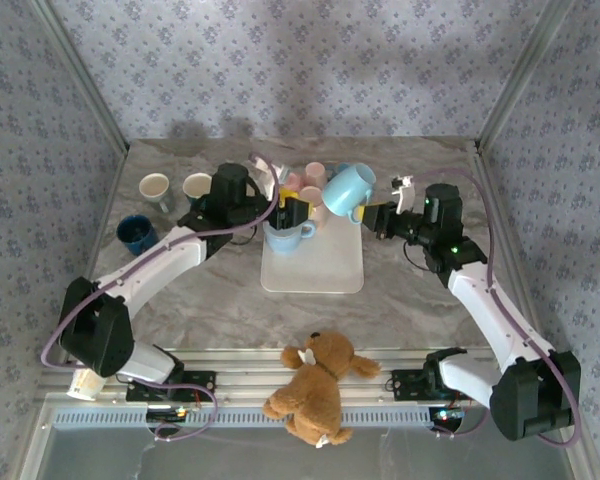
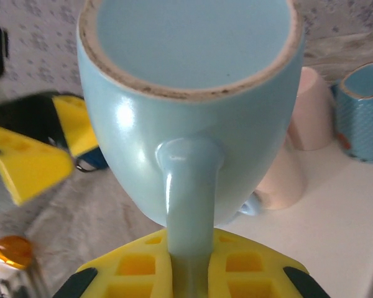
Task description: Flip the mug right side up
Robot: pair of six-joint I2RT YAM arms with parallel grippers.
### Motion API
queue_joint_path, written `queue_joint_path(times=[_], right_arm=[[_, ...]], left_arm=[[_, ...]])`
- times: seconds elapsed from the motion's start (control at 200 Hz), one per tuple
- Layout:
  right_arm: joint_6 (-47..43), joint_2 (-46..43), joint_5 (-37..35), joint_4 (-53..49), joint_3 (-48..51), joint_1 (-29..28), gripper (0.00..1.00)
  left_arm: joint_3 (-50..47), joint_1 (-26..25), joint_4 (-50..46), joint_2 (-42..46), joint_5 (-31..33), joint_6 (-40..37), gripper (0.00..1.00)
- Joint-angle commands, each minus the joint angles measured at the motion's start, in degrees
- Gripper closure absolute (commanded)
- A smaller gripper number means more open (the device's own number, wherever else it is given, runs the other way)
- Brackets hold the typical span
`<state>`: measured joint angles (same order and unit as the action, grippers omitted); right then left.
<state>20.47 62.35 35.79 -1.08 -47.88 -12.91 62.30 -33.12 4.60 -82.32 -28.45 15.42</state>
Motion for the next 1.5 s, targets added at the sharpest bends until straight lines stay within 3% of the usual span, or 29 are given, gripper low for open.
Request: queue_joint_path(times=[0.0, 0.205, 0.295, 0.425, 0.635, 0.914, 1.254, 1.494], right_arm=[[11.7, -0.85, 4.78, 6.81, -4.0, -0.19, 0.98], [21.87, 2.24, 8.71, 6.83, -7.98, 0.07, 1.0], [26.0, 3.52, 11.26, 7.93, -9.19, 0.34, 1.0], [34.85, 5.19, 14.48, 13.48, -9.43, 0.86, 1.0], [45.46, 7.32, 16.22, 21.93, -10.14, 0.87, 1.0], [49.58, 8.73, 16.74, 27.5, -10.39, 0.32, 1.0], [52.35, 9.36, 17.09, 31.04, -10.66, -1.0, 1.0], [54.18, 10.28, 17.47, 33.42, -10.59, -1.8, 1.0]], left_arm=[[-2.55, -0.43, 4.74, 4.09, 2.84, -7.69, 0.36], [-6.68, -0.34, 7.91, 8.6, 5.06, -28.66, 0.36], [-5.88, 1.09, 8.24, 8.25, 4.92, -32.03, 0.35], [-3.49, 4.33, 10.77, 6.81, 0.54, -28.25, 0.35], [-1.55, 4.59, 14.66, 3.47, -3.39, -24.7, 0.35], [1.22, 4.54, 22.91, -2.36, -6.54, -12.67, 0.36], [3.27, 4.53, 31.72, -7.17, -7.39, -4.04, 0.39], [4.58, 4.19, 34.3, -9.13, -6.23, -2.06, 0.43]])
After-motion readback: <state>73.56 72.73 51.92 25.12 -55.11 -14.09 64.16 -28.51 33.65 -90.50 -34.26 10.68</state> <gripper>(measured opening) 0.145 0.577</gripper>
